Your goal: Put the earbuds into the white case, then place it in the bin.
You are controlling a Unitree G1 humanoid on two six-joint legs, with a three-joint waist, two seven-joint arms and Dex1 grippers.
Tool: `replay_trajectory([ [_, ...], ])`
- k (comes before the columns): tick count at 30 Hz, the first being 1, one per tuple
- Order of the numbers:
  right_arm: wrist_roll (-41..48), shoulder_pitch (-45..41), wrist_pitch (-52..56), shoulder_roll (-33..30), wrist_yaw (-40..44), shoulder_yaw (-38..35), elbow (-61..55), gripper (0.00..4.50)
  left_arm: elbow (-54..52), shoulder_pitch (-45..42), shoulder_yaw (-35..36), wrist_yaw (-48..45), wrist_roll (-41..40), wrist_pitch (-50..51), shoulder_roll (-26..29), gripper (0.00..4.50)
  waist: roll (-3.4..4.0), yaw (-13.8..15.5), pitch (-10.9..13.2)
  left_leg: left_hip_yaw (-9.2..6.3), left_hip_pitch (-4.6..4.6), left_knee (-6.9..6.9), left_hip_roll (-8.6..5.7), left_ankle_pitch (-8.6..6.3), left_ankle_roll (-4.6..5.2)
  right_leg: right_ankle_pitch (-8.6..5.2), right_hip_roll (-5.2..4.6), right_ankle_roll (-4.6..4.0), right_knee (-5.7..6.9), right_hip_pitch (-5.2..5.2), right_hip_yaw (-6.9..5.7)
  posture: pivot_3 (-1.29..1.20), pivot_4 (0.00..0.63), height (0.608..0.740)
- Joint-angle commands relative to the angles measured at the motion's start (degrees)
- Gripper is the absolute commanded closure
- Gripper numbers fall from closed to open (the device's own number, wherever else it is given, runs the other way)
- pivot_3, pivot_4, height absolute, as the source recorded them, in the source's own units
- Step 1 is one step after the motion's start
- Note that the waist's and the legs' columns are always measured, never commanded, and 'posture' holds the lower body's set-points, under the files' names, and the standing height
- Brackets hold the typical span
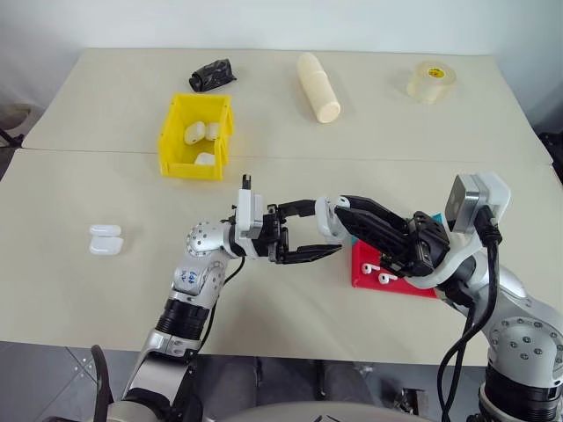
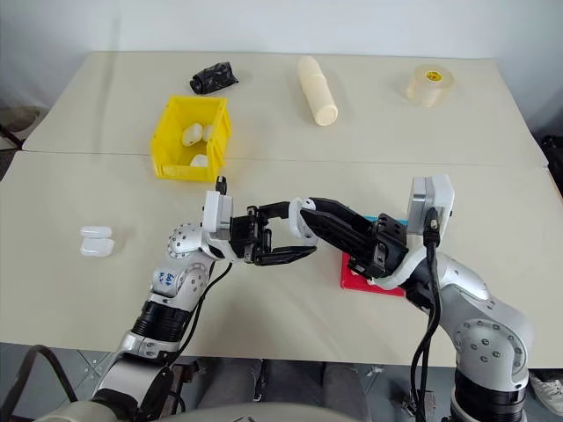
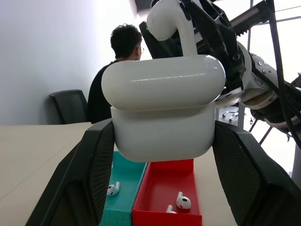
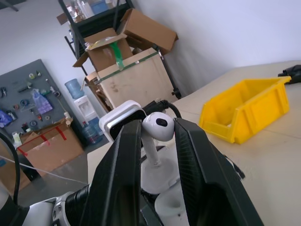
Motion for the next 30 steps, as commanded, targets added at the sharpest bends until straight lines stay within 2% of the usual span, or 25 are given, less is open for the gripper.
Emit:
replay_trajectory([
  [1, -2.1, 2.2, -3.2, -1.1, 1.9, 1.0, -1.4, 3.45, -2.2, -0.7, 0.8, 0.5, -1.2, 0.2, -0.4, 1.70, 0.00, 0.0, 0.0, 0.00, 0.00, 0.00, 0.00, 0.00, 0.00, 0.00, 0.01, 0.00, 0.00, 0.00, 0.00, 0.00, 0.150, 0.740],
  [13, -9.9, 8.1, -10.4, -0.1, 4.0, 6.6, 1.0, 3.45, -4.6, -0.2, 1.1, 0.6, -2.0, 2.1, -0.5, 1.70, 0.00, 0.0, 0.0, 0.01, 0.01, 0.00, 0.00, 0.00, 0.00, 0.00, 0.04, 0.00, 0.00, 0.01, 0.02, 0.00, 0.150, 0.740],
  [17, -8.6, 9.2, -9.1, -1.8, 4.7, 7.5, 1.6, 3.45, -5.6, 0.0, 1.4, 0.5, -2.3, 3.0, -0.4, 1.70, 0.00, 0.0, 0.0, 0.01, 0.01, -0.01, 0.01, 0.00, 0.00, 0.00, 0.04, 0.00, 0.00, 0.00, 0.01, 0.00, 0.150, 0.740],
  [18, -10.4, 9.1, -10.5, -2.0, 5.0, 7.6, 1.7, 3.03, -5.7, 0.0, 1.4, 0.3, -2.3, 3.2, -0.3, 1.70, 0.00, 0.0, 0.0, 0.01, 0.01, -0.01, 0.01, 0.00, 0.00, 0.00, 0.03, 0.00, 0.00, 0.00, 0.01, 0.00, 0.150, 0.740],
  [19, -11.7, 8.9, -11.6, -2.1, 5.3, 7.7, 1.7, 2.89, -5.8, 0.0, 1.3, 0.2, -2.3, 3.3, -0.2, 1.70, 0.00, 0.0, 0.0, 0.00, 0.01, 0.00, 0.01, 0.00, 0.00, 0.00, 0.03, 0.00, 0.00, 0.01, 0.02, 0.00, 0.150, 0.740],
  [23, -11.2, 7.0, -12.5, -3.8, 6.0, 5.3, 2.8, 1.71, -6.1, 0.1, 1.3, -0.4, -2.1, 4.4, 0.9, 1.70, 0.00, 0.0, 0.0, 0.01, 0.01, -0.01, 0.01, 0.00, 0.00, 0.00, 0.04, 0.00, -0.01, 0.01, 0.01, 0.00, 0.150, 0.740],
  [26, -10.1, 6.9, -12.1, -7.2, 7.1, 1.8, 3.5, 1.71, -5.6, -0.6, 0.1, 0.7, 2.7, 4.7, 3.9, 1.70, 0.00, 0.0, 0.0, 0.01, 0.02, -0.01, 0.00, 0.00, 0.00, 0.00, 0.02, 0.00, -0.01, 0.02, 0.02, 0.00, 0.150, 0.740],
  [27, -9.8, 6.8, -11.9, -8.7, 7.4, 0.7, 3.7, 1.71, -4.7, -1.5, -0.8, 1.5, 6.5, 3.4, 5.8, 1.70, 0.00, 0.0, 0.0, 0.01, 0.02, -0.01, 0.00, 0.00, 0.00, 0.00, 0.03, 0.00, -0.01, 0.02, 0.02, 0.00, 0.150, 0.740],
  [30, -8.2, 6.1, -10.1, -13.4, 8.7, -1.8, 3.8, 2.36, -2.5, -4.3, -3.6, 1.8, 15.1, 0.9, 11.5, 1.70, -0.01, 0.1, 0.0, 0.04, 0.03, -0.01, -0.11, 0.00, 0.00, 0.00, 0.04, 0.00, -0.02, 0.02, 0.02, 0.00, 0.150, 0.740],
])
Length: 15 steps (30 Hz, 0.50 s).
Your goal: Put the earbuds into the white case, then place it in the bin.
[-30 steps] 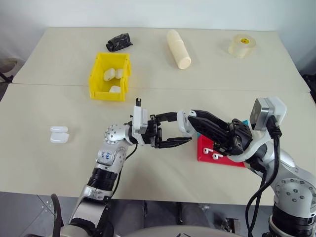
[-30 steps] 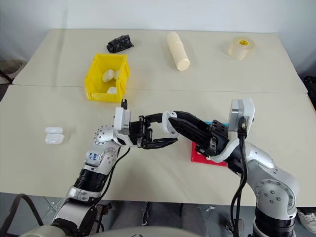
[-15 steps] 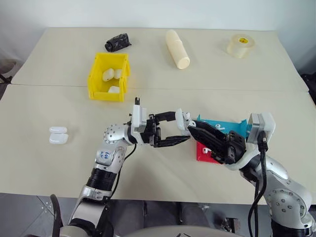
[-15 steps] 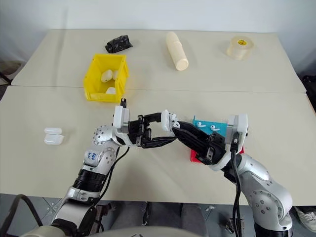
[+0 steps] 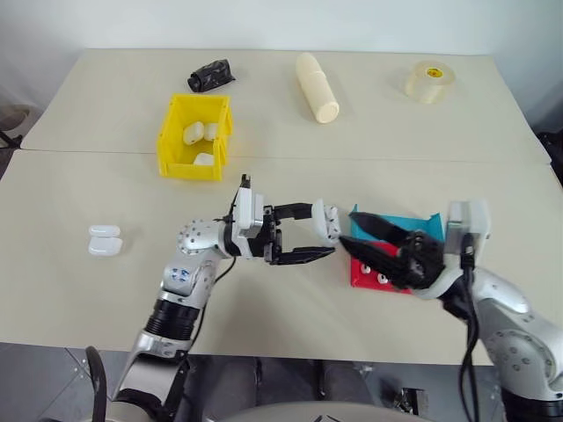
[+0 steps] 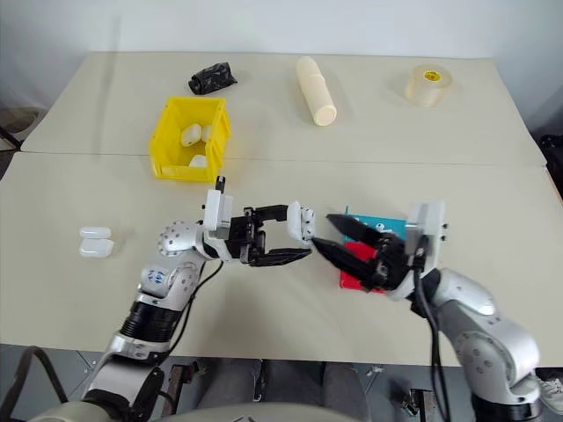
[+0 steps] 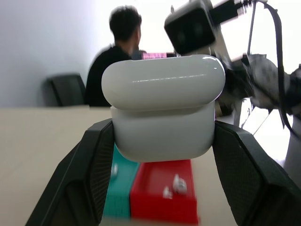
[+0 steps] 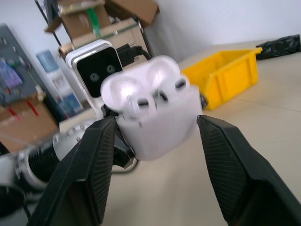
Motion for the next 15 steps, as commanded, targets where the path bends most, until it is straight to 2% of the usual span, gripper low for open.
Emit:
replay_trajectory([
  [1, 2.8, -1.4, 1.6, -4.2, 2.1, -3.1, -1.0, 2.68, 0.2, -3.5, -2.3, 0.9, 7.9, -2.0, 4.0, 1.70, 0.00, 0.0, 0.0, 0.00, 0.00, -0.03, 0.00, 0.00, 0.00, 0.00, 0.03, 0.00, -0.01, 0.01, 0.00, 0.00, 0.150, 0.740],
  [3, 2.0, -2.6, 1.9, -6.5, 3.2, -2.6, -1.4, 3.37, 0.7, -4.8, -2.6, 2.0, 9.4, -0.9, 5.0, 1.70, 0.00, 0.0, 0.0, 0.00, 0.00, -0.03, 0.02, 0.00, 0.00, 0.00, 0.01, 0.00, -0.01, 0.00, 0.01, 0.00, 0.150, 0.740],
  [6, -1.7, -7.4, 3.7, -9.7, 3.3, 2.7, -2.4, 4.39, -0.4, -6.7, -4.7, 1.9, 11.3, 2.2, 5.6, 1.70, 0.00, -0.2, 0.0, 0.02, 0.00, -0.04, 0.05, 0.00, 0.00, 0.00, 0.02, 0.00, -0.02, -0.01, 0.02, 0.00, 0.150, 0.740],
  [9, -4.0, -12.1, 5.8, -9.8, 1.3, 7.4, -2.3, 4.48, -2.0, -7.5, -6.5, 4.6, 14.2, 6.2, 5.2, 1.70, -0.01, -0.1, 0.0, -0.01, 0.00, -0.06, 0.10, 0.00, 0.00, 0.00, 0.06, 0.00, -0.02, -0.03, 0.00, 0.00, 0.150, 0.740],
  [15, -9.2, -19.8, 10.1, -8.5, -1.6, 15.6, -0.8, 4.48, -6.3, -6.4, -9.4, 3.1, 14.3, 9.0, 5.7, 1.70, -0.05, -0.1, 0.0, -0.02, -0.04, -0.04, 0.13, 0.00, 0.00, 0.00, -0.03, 0.00, -0.01, -0.07, 0.01, 0.00, 0.150, 0.740],
])
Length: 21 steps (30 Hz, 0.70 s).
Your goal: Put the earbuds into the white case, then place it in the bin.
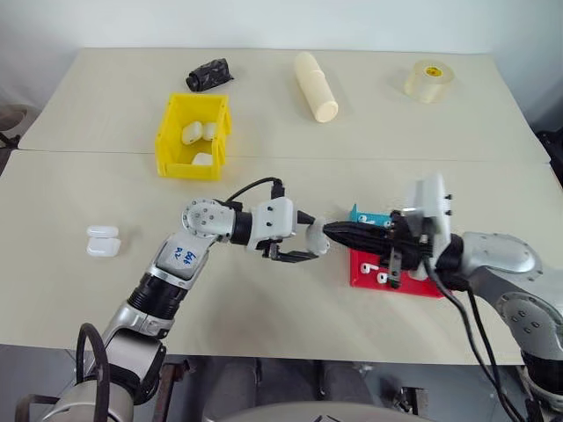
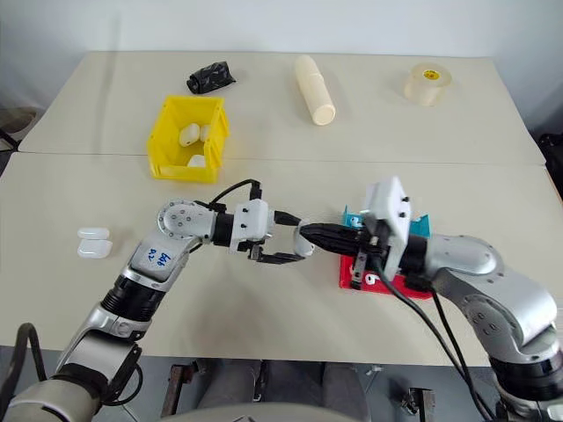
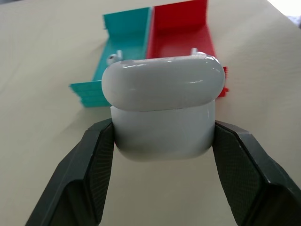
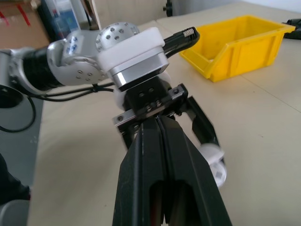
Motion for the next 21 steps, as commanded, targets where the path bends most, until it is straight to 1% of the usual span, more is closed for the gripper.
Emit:
replay_trajectory([
  [1, -1.0, -1.7, 2.6, -0.3, -0.4, 1.8, -0.1, 4.48, -3.9, 0.2, -0.5, -0.1, -0.4, 1.2, 0.2, 1.70, 0.00, 0.2, 0.0, -0.01, 0.00, 0.00, 0.01, 0.00, 0.00, 0.00, 0.01, 0.00, -0.01, 0.00, -0.01, 0.00, 0.150, 0.740],
  [4, -2.1, -2.6, 4.1, -0.1, -0.4, 2.9, 0.4, 4.48, -4.8, 0.1, -0.1, 0.6, -1.0, 1.5, -0.4, 1.70, 0.00, 0.3, 0.0, -0.03, -0.03, 0.03, -0.02, 0.00, 0.00, 0.00, -0.04, 0.00, -0.01, 0.02, -0.03, 0.00, 0.150, 0.740],
  [6, -2.7, -1.8, 4.1, -0.3, 0.1, 2.6, 0.9, 4.48, -4.8, 0.0, 1.0, 1.6, -1.5, 1.2, -0.7, 1.70, -0.01, 0.2, 0.0, -0.03, -0.03, 0.04, -0.03, 0.00, 0.00, 0.00, -0.06, 0.00, 0.00, 0.02, -0.02, 0.00, 0.150, 0.740],
  [10, -5.4, 4.9, -0.3, -2.3, 4.4, -0.6, 3.1, 4.48, -5.5, 0.7, 3.0, 1.7, -2.7, -0.2, 0.3, 1.70, -0.01, 0.3, 0.0, -0.02, -0.03, 0.01, -0.03, 0.00, 0.00, 0.00, -0.03, 0.00, 0.00, 0.01, -0.03, 0.00, 0.150, 0.740],
  [16, -6.4, 12.5, -8.6, -0.8, 9.9, -6.4, 7.4, 4.48, -8.1, 3.3, 6.3, 1.5, -6.9, 0.8, 0.6, 1.70, -0.02, 0.1, 0.0, 0.02, -0.03, 0.03, -0.01, 0.00, 0.01, 0.00, -0.02, 0.00, 0.01, 0.02, -0.02, 0.00, 0.150, 0.740],
  [19, -3.8, 14.6, -13.3, 1.8, 13.4, -9.9, 7.7, 4.48, -9.7, 5.3, 9.4, 4.1, -9.3, 2.1, 0.2, 1.70, -0.02, 0.0, 0.0, 0.03, -0.02, 0.03, 0.00, 0.00, 0.01, 0.00, 0.02, 0.00, 0.01, 0.02, -0.01, 0.00, 0.150, 0.740],
  [20, -2.5, 15.8, -13.4, 2.4, 13.8, -11.5, 7.4, 4.48, -10.6, 6.8, 11.6, 6.6, -10.3, 3.2, -0.3, 1.70, -0.02, 0.0, 0.0, 0.03, 0.00, 0.01, 0.03, 0.00, 0.01, 0.00, 0.02, 0.00, 0.02, 0.02, -0.01, 0.00, 0.150, 0.740],
  [21, -3.3, 16.8, -15.9, 3.1, 14.6, -12.6, 7.0, 4.32, -11.6, 8.6, 14.1, 10.2, -11.1, 4.7, -1.2, 1.70, -0.03, 0.0, 0.0, 0.03, 0.00, 0.01, 0.04, 0.00, 0.01, 0.00, 0.03, 0.00, 0.01, 0.02, -0.01, 0.00, 0.150, 0.740],
])
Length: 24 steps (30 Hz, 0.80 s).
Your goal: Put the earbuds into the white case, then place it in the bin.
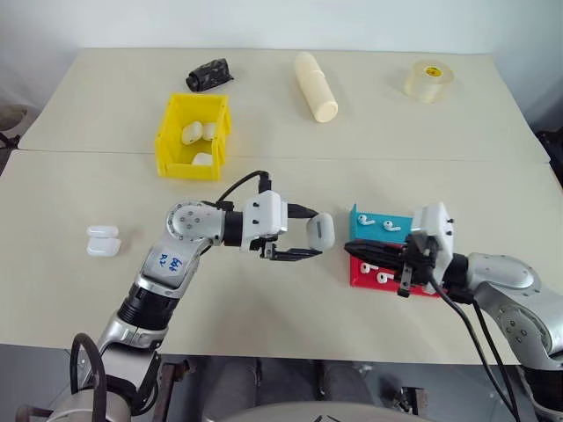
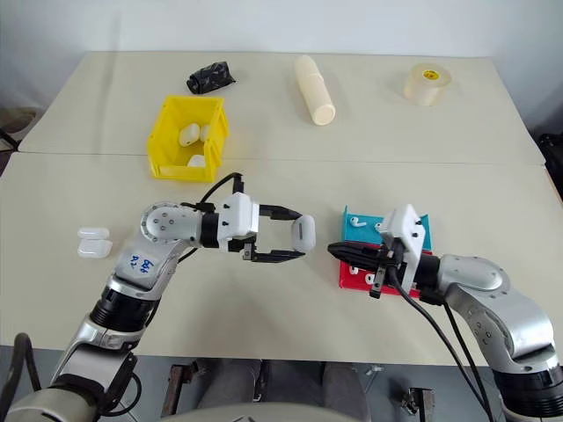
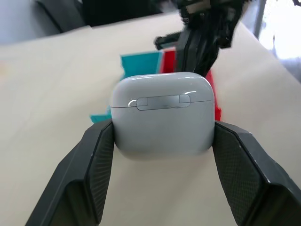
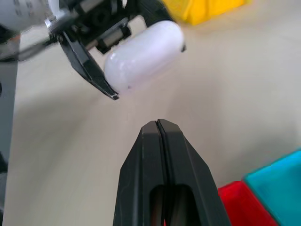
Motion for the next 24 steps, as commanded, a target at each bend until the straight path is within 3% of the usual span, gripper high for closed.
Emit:
replay_trajectory([
  [1, 0.9, 2.7, -6.5, 1.9, 2.3, -5.2, -2.0, 4.13, -5.3, 4.6, 8.0, 9.7, -3.8, 4.0, -2.2, 1.70, 0.00, 0.1, 0.0, -0.01, 0.00, 0.00, 0.01, 0.00, 0.00, 0.00, -0.01, 0.00, 0.01, 0.00, 0.01, 0.00, 0.150, 0.740],
  [8, -2.8, 7.0, -15.9, 5.0, 2.8, -8.2, -2.7, 1.89, -14.7, 17.2, 21.3, 32.5, -3.6, 12.8, -8.4, 1.70, -0.01, 0.2, 0.0, -0.02, 0.03, 0.01, 0.00, 0.00, 0.00, 0.00, -0.04, 0.00, 0.02, 0.02, 0.03, 0.00, 0.150, 0.740],
  [13, -5.4, 7.6, -19.2, 5.6, 2.3, -7.6, -2.2, 0.18, -16.0, 19.0, 27.9, 44.0, -3.9, 12.7, -13.0, 1.70, -0.03, 0.4, 0.0, -0.02, 0.04, 0.06, -0.03, 0.00, -0.01, 0.00, -0.06, 0.00, 0.05, 0.05, 0.03, 0.00, 0.150, 0.740],
  [18, -6.6, 7.0, -19.9, 5.7, 1.9, -6.8, -1.0, 0.08, -9.4, 11.9, 29.3, 46.5, -2.6, 10.4, -10.6, 1.70, -0.08, 0.5, 0.0, -0.03, 0.03, 0.06, -0.05, 0.02, -0.04, 0.00, -0.05, 0.00, 0.08, 0.05, -0.01, 0.00, 0.150, 0.740],
  [24, -6.8, 4.9, -18.7, 5.6, 0.8, -6.0, -1.1, 0.08, 12.8, -2.9, 28.6, 44.9, -1.3, 8.8, -5.3, 1.70, -0.09, 0.3, 0.0, 0.00, 0.10, 0.01, -0.20, 0.03, -0.05, 0.00, -0.02, 0.00, 0.08, 0.05, -0.01, 0.00, 0.150, 0.740],
])
